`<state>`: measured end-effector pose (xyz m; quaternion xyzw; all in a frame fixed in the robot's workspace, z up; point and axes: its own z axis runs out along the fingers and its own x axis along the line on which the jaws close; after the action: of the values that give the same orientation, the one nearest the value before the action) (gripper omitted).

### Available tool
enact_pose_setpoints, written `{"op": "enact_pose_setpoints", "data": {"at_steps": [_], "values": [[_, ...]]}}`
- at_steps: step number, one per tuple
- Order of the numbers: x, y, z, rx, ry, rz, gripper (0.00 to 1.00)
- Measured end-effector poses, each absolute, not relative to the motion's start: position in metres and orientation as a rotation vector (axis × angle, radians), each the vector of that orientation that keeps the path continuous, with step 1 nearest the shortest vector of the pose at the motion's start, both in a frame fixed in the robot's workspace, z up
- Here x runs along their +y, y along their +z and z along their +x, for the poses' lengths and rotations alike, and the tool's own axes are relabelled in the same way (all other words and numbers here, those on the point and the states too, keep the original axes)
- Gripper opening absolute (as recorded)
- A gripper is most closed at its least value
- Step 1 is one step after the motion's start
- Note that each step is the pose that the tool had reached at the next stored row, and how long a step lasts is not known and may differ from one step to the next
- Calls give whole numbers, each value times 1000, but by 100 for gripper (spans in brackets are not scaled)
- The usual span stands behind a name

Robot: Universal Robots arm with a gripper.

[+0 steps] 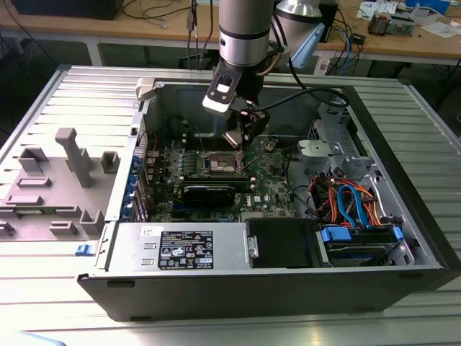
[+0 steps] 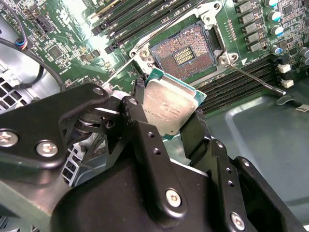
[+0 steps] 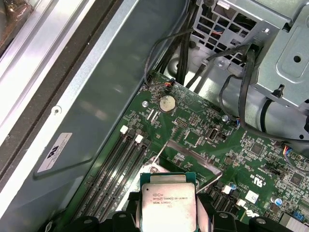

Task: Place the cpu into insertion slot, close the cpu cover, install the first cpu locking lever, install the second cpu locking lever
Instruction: 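Place the cpu into insertion slot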

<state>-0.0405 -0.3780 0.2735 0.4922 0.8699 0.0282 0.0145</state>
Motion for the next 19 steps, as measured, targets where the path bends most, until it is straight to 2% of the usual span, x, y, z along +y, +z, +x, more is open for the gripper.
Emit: {"op": "enact_pose_setpoints", "data": {"at_steps": [19], "values": [[-378, 273, -40, 2700, 87, 1545, 55]]}}
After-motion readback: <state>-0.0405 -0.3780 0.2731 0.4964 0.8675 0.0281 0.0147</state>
